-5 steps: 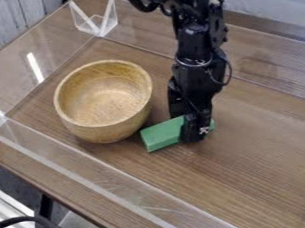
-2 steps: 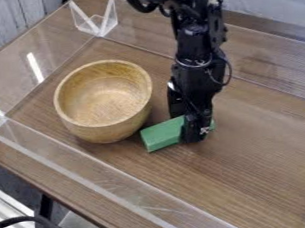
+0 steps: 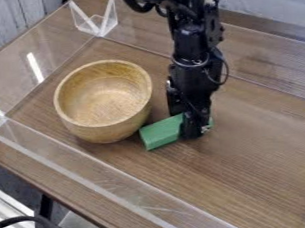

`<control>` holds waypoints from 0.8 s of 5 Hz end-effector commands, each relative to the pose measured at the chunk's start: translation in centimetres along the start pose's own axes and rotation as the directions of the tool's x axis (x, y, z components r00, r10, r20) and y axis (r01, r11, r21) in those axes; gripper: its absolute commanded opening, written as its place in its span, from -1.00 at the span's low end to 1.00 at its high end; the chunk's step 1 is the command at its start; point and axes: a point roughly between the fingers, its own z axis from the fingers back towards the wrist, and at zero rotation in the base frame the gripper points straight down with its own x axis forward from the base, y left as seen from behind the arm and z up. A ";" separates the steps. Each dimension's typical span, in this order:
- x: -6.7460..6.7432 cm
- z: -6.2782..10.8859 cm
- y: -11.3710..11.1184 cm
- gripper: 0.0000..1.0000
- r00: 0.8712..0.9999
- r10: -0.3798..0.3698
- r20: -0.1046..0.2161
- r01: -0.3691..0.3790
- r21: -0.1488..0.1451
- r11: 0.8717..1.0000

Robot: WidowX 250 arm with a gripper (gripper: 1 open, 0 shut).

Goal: Put the green block in the brown bowl

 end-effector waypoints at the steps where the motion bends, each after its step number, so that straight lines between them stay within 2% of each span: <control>1: -0.2 0.8 0.5 -1.00 0.999 0.026 0.024 -0.026 0.015 1.000; 4: -1.4 2.9 1.0 -1.00 0.995 0.099 0.024 -0.100 0.031 0.995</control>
